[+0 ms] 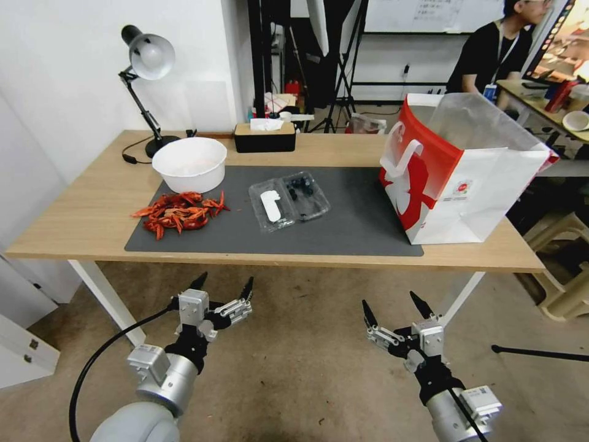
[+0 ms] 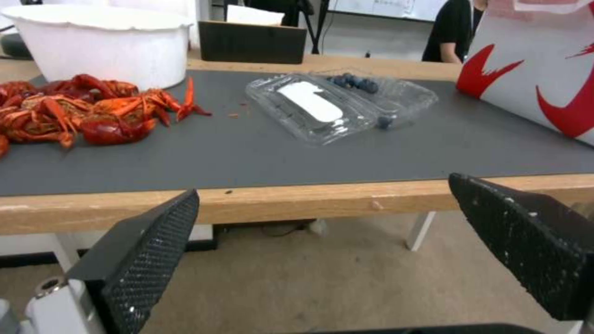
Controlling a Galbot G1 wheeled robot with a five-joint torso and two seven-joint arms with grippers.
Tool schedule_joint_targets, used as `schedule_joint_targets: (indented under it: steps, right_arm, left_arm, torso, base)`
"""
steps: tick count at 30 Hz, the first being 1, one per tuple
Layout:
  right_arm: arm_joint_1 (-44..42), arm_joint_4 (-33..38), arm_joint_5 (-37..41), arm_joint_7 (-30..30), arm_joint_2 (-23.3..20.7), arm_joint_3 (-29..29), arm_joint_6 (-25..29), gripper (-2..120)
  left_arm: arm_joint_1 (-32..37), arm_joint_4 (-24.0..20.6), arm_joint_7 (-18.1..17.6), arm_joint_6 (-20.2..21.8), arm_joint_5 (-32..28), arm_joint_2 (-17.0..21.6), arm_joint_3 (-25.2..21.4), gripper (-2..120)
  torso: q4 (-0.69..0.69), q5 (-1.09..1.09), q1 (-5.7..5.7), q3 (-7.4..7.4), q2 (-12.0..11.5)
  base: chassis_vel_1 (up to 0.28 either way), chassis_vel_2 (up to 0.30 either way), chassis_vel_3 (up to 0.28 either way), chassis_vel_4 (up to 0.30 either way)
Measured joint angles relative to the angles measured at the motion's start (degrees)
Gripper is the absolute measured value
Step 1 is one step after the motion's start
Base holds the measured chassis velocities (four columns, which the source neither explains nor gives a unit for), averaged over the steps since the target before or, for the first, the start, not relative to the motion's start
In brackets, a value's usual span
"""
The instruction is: Close the takeout container lid, then place the container into the takeout bag.
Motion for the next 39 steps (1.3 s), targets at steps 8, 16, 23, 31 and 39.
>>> schedule_joint_targets:
  steps: [8, 16, 23, 31, 39]
  right_arm:
    - [0.6, 0.2, 0.2, -0.3, -0.2, 0.1, -0.4, 100]
    - [6.3, -1.6, 11.6, -0.5, -6.9, -1.0, -4.3, 100]
    - [16.3, -5.1, 30.8, 2.2, -16.4, -2.4, -9.3, 100]
    - [29.1, -12.2, 40.1, 8.2, -25.0, -8.0, -12.1, 100]
    - [47.0, -19.8, 38.7, 17.6, -28.3, -18.2, -19.0, 100]
  left_arm:
    - [0.1, 0.4, -0.1, -1.1, 0.0, 0.0, -0.3, 100]
    - [0.2, 0.3, 0.0, -1.2, -0.2, 0.3, -0.7, 100]
    - [0.2, 0.4, -0.1, -1.6, -0.2, 0.0, -0.7, 100]
    - [0.6, 0.5, -0.3, -2.2, 0.1, -0.8, -1.3, 100]
    - [0.7, 0.7, -0.5, -2.5, 0.7, -1.6, -1.6, 100]
  torso:
    - [-0.01, 0.00, 0.00, 0.00, 0.0]
    - [-0.01, 0.02, 0.00, 0.00, 0.0]
    - [-0.01, 0.02, 0.00, 0.00, 0.0]
    - [-0.01, 0.01, 0.01, 0.01, 0.0]
    - [0.01, -0.01, 0.01, 0.02, 0.0]
  base:
    - [0.000, 0.000, 0.000, 0.000]
    - [0.000, 0.000, 0.000, 0.000]
    - [0.000, 0.000, 0.000, 0.000]
    - [0.000, 0.000, 0.000, 0.000]
    - [0.000, 0.000, 0.000, 0.000]
